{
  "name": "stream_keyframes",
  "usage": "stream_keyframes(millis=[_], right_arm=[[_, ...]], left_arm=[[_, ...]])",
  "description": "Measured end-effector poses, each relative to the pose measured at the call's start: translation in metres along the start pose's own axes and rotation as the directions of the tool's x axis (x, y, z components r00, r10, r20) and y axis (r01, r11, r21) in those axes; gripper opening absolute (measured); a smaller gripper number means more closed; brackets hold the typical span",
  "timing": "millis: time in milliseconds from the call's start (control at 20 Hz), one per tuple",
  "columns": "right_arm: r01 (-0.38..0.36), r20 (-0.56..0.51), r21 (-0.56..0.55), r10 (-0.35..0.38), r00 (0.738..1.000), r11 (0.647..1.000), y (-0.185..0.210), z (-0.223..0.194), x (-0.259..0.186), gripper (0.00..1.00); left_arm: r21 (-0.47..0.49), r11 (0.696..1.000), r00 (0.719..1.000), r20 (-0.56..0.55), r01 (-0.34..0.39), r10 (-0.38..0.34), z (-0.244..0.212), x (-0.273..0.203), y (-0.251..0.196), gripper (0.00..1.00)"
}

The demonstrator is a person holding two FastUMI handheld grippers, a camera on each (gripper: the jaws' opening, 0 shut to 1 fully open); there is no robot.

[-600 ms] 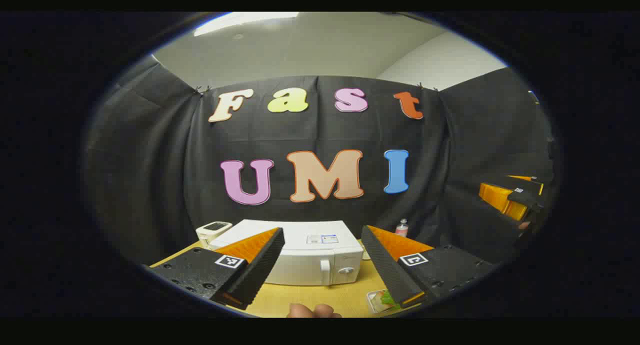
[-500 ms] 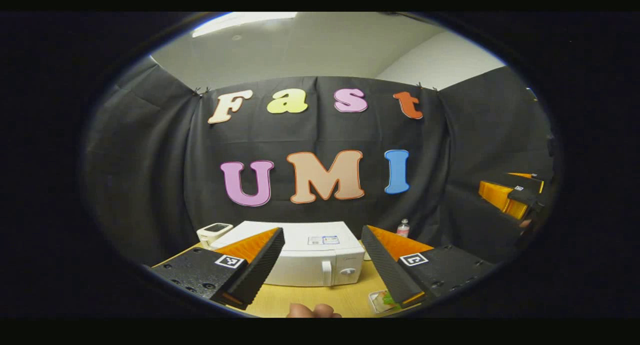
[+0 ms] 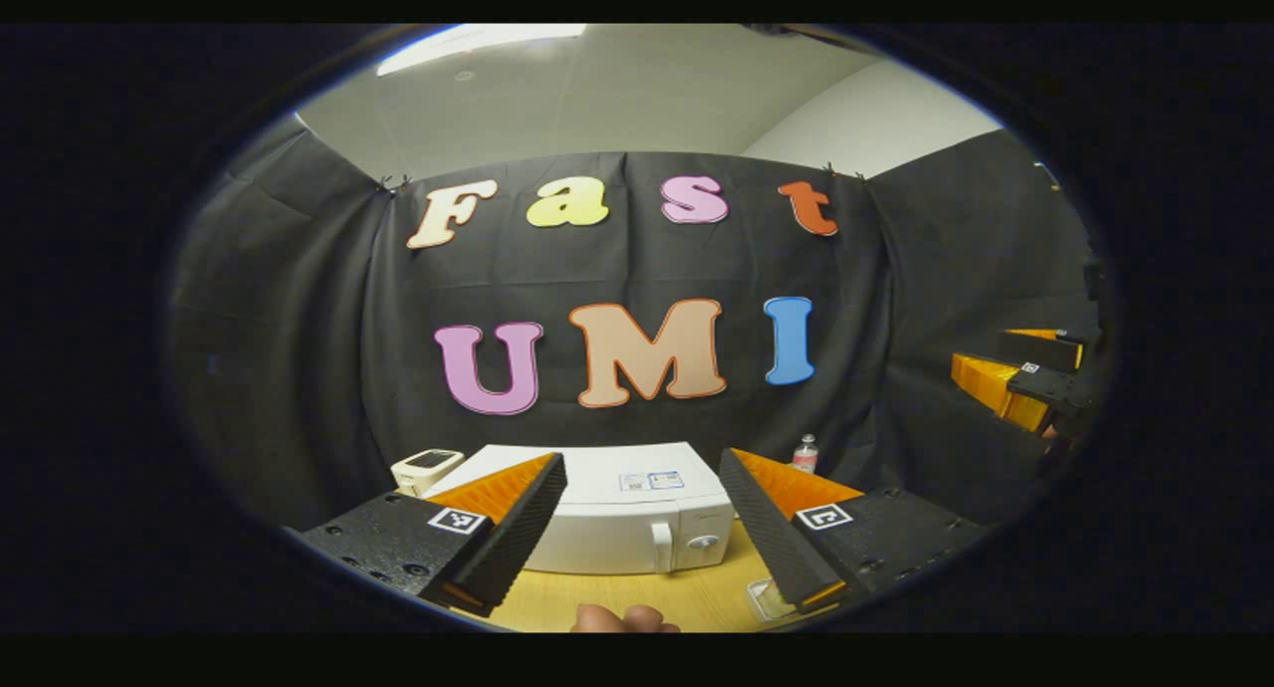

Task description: Open the microwave oven with the left hand, put the food in, and close the microwave oven.

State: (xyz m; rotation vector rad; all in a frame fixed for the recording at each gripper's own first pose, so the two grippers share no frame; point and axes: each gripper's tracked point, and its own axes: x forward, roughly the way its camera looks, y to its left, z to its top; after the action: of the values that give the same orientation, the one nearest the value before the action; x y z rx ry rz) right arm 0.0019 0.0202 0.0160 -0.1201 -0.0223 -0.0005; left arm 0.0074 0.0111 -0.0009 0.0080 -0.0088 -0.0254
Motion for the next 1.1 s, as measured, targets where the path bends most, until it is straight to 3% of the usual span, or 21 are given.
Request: stream_keyframes(millis=[1100], right_arm=[[-0.03,0.01,0.029,0.03,0.999,0.999,0.024,0.011,-0.004,0.97]], left_arm=[[0.023,0.999,0.999,0.004,-0.049,0.049,-0.001,-0.004,0.019,0.97]])
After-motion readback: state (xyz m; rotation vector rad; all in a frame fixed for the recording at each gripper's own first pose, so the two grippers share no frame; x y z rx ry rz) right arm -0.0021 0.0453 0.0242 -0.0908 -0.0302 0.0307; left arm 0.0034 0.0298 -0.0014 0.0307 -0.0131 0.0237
